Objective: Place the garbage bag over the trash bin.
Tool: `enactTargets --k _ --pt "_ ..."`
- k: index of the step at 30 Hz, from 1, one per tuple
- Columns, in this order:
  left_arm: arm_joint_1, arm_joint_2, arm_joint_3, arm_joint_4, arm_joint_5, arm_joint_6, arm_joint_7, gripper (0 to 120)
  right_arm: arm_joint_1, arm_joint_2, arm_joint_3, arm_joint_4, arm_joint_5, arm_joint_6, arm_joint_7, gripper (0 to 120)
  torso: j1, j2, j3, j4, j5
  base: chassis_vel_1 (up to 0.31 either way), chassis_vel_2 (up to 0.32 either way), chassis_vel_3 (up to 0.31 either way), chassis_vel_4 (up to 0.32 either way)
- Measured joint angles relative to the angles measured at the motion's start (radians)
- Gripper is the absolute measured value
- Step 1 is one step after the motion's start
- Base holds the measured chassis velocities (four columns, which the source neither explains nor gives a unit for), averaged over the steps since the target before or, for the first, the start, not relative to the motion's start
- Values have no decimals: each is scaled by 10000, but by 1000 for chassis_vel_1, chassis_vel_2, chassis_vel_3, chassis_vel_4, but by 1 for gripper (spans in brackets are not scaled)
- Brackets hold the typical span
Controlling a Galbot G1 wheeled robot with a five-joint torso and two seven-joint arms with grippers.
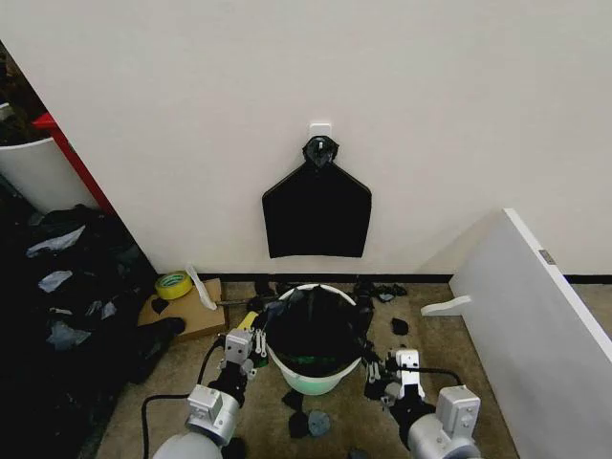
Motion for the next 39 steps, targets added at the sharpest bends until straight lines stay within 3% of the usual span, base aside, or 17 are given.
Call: enactTargets --k 11,22,33,39 --pt "-934 839 1121 85 -654 1564 -775 0 310 -49 -322 -635 197 -603 405 0 0 0 0 0 0 0 0 0 0" --pt "-1462 820 2090 992 -678 1964 -1011 0 786 -30 -879 -1721 -510 -1214 228 0 0 0 0 0 1 0 0 0 0" --pt "-1339 943 2302 1042 -477 2559 -1452 0 845 -52 -1124 -2305 -1461 -1725 -71 0 0 1 -1 0 1 0 0 0 0" --pt "-1028 976 2201 633 -450 2926 -1755 0 902 -2 -1153 -2680 -2213 -1635 -434 0 0 0 0 0 0 0 0 0 0"
